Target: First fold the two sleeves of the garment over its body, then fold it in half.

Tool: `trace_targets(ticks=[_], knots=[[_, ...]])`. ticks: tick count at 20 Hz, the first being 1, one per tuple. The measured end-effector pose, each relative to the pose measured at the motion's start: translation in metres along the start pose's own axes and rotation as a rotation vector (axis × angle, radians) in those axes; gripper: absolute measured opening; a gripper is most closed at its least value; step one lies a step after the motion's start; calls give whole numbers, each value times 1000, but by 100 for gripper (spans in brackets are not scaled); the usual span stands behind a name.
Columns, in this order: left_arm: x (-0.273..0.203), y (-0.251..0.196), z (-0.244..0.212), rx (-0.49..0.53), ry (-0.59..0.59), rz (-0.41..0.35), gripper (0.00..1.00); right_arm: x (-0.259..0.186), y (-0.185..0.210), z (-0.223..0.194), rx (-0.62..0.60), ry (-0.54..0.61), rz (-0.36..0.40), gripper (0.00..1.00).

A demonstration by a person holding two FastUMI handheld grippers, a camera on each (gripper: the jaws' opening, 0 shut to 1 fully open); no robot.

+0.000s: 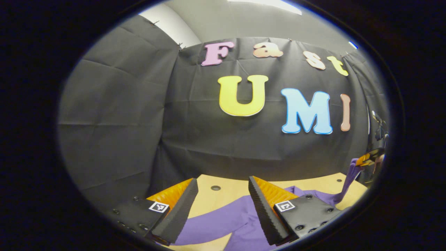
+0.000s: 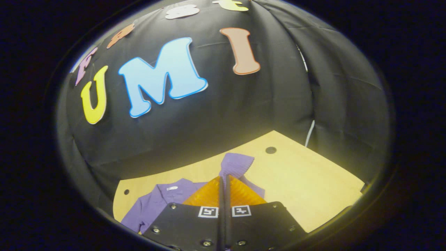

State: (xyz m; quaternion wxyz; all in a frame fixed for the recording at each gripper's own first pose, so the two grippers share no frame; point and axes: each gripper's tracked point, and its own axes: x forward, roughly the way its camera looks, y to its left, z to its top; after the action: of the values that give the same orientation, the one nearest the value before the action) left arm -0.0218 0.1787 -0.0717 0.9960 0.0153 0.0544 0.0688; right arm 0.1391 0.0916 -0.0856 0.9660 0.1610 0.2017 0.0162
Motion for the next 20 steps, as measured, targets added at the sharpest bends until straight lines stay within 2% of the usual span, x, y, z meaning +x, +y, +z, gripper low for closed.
trace_targets(ticks=[4, 10, 15, 20], knots=[[-14, 28, -13, 7, 24, 70, 93, 15, 66, -19, -78, 30, 110, 0], [-28, 62, -40, -6, 66, 154, 93, 36, 163, -92, -243, 155, 265, 0], [-38, 86, -69, 2, 112, 208, 93, 48, 202, -171, -439, 262, 326, 0], [-53, 110, -90, -6, 152, 257, 95, 52, 224, -221, -562, 317, 350, 0]])
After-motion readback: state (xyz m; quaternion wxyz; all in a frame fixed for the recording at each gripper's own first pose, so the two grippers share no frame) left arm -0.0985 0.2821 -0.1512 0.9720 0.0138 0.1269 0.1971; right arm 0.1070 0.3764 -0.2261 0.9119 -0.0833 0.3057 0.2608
